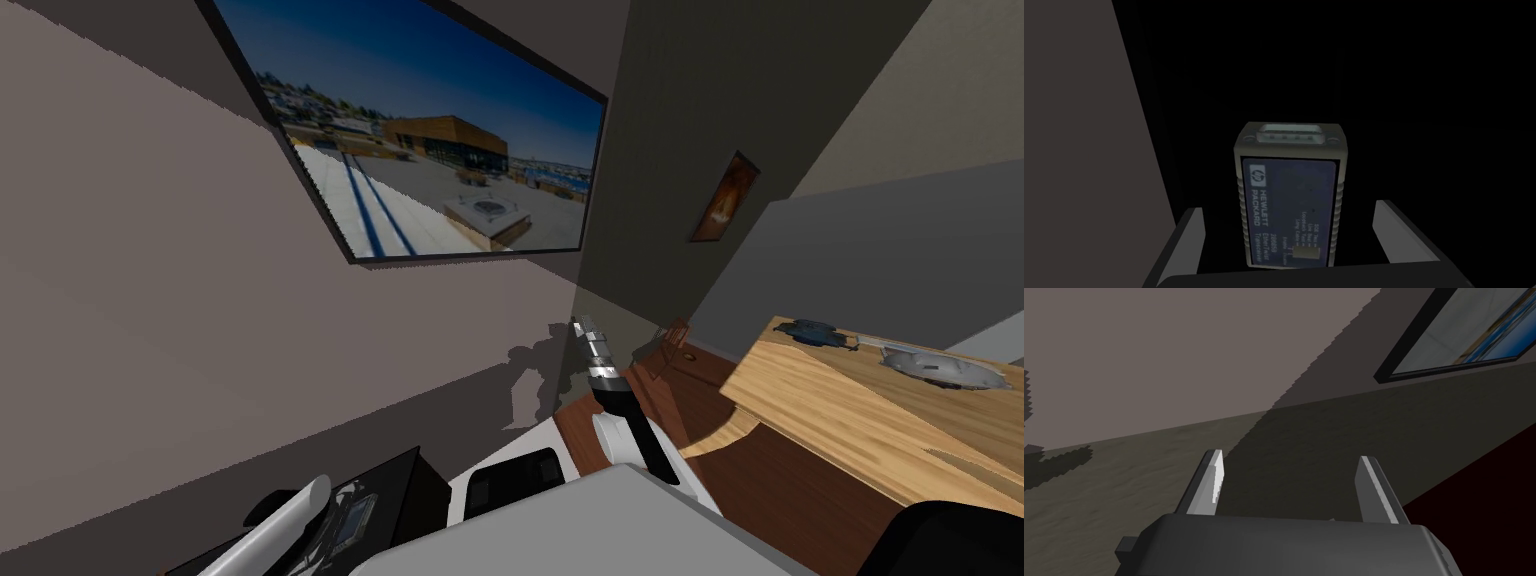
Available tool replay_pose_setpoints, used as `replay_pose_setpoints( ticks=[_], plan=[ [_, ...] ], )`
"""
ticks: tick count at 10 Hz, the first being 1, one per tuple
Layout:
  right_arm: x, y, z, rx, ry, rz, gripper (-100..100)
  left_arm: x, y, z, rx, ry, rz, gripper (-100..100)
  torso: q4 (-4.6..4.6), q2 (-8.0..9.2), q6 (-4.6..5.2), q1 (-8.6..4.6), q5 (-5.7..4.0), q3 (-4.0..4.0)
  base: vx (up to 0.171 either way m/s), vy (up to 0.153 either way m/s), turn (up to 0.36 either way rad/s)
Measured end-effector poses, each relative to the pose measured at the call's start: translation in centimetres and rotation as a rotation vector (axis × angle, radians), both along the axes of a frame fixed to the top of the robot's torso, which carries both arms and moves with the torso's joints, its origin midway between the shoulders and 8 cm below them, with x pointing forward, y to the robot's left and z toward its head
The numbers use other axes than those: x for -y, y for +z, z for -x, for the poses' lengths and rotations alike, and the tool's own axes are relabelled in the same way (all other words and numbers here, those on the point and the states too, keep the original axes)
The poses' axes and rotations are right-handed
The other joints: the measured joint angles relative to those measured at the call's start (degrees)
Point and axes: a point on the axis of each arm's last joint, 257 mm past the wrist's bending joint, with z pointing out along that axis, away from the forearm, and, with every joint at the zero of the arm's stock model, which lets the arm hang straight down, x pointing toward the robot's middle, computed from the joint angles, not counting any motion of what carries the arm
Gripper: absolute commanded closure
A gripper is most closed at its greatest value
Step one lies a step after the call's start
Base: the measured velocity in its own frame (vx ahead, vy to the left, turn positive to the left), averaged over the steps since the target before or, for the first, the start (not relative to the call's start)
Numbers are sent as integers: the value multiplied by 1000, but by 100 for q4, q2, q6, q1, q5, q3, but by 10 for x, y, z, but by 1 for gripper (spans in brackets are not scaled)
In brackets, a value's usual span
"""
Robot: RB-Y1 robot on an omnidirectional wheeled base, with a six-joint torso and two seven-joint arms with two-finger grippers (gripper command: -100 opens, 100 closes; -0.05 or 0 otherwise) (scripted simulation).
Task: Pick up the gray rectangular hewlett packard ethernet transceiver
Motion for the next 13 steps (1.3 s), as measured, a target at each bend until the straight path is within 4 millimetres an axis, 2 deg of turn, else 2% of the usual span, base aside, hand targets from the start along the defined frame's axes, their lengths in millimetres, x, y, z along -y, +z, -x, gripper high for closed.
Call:
replay_pose_setpoints(
  ticks=[2,3,4,7,8,12,13],
  plan=[
    [0,0,0,0,0,0,0,-1,0,13,-36,20,29,-100,0,1,0,-5,-2,1,18,15,-63],
    [0,0,0,0,0,0,0,-1,0,14,-40,21,32,0,1,5,-2,-9,-2,3,0,0,0],
    [0,0,0,0,0,0,0,-1,0,14,-39,21,32,-100,2,8,-1,-12,-2,5,3,30,3],
    [0,0,0,0,0,0,0,17,-18,16,-41,26,35,-100,1,4,-2,-7,-1,2,14,12,43],
    [0,0,0,0,0,0,0,17,-19,16,-39,25,32,100,1,7,-2,-11,-2,4,0,0,0],
    [0,0,0,0,0,0,0,17,-18,15,-39,25,32,100,0,10,-3,-8,1,5,0,0,0],
    [0,0,0,0,0,0,0,17,-18,15,-39,25,32,0,0,10,-3,-8,1,5,0,0,0]
  ],
)
